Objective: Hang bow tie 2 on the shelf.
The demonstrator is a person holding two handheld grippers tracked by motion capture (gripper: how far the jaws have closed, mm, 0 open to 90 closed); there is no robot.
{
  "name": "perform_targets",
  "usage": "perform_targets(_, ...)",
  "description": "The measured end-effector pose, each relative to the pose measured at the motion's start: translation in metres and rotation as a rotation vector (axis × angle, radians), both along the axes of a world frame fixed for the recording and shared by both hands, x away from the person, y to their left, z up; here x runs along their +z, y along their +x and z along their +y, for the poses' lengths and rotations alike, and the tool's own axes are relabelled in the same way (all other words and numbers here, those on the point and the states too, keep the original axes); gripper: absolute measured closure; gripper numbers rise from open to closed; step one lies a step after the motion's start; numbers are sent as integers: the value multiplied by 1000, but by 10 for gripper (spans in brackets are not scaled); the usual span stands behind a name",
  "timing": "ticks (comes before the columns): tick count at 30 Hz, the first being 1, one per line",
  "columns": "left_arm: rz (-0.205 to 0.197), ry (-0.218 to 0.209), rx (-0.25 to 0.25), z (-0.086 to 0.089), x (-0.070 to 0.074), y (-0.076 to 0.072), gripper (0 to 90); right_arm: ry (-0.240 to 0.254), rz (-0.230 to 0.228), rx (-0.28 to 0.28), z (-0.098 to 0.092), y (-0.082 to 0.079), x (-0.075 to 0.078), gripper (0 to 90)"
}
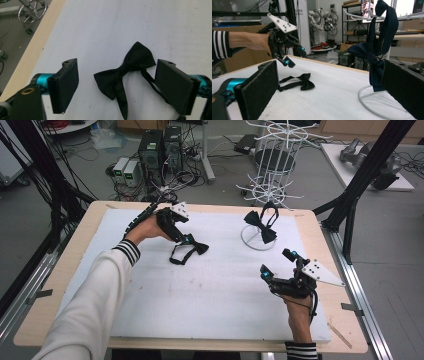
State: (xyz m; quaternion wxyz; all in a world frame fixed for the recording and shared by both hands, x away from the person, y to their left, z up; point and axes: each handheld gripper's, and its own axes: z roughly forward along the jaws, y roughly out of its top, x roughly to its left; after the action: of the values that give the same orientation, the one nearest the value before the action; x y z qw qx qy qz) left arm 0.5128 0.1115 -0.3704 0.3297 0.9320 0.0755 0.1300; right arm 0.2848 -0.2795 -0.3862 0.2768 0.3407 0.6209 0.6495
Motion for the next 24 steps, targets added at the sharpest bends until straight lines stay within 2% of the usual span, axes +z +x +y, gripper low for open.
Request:
perform_targets(5,12,32,28,-4,-10,6,221,-2,-5,5,0,0,0,8)
perform_targets(11,32,74,27,-5,-20,10,227,4,-3,4,-1,0,0,8)
perform_targets(16,37,93,24,-8,-27,12,247,0,2,7,0,1,0,8)
perform_targets(20,39,114,40,-9,-32,14,254,-4,-2,4,1,1,0,8)
perform_targets(21,45,105,50,-8,-33,14,267,-3,-2,5,1,1,0,8)
perform_targets(23,47,129,48,-7,-34,16,283,3,0,4,1,0,0,8)
perform_targets(24,54,128,51,-7,-36,16,284,2,-3,3,1,0,0,8)
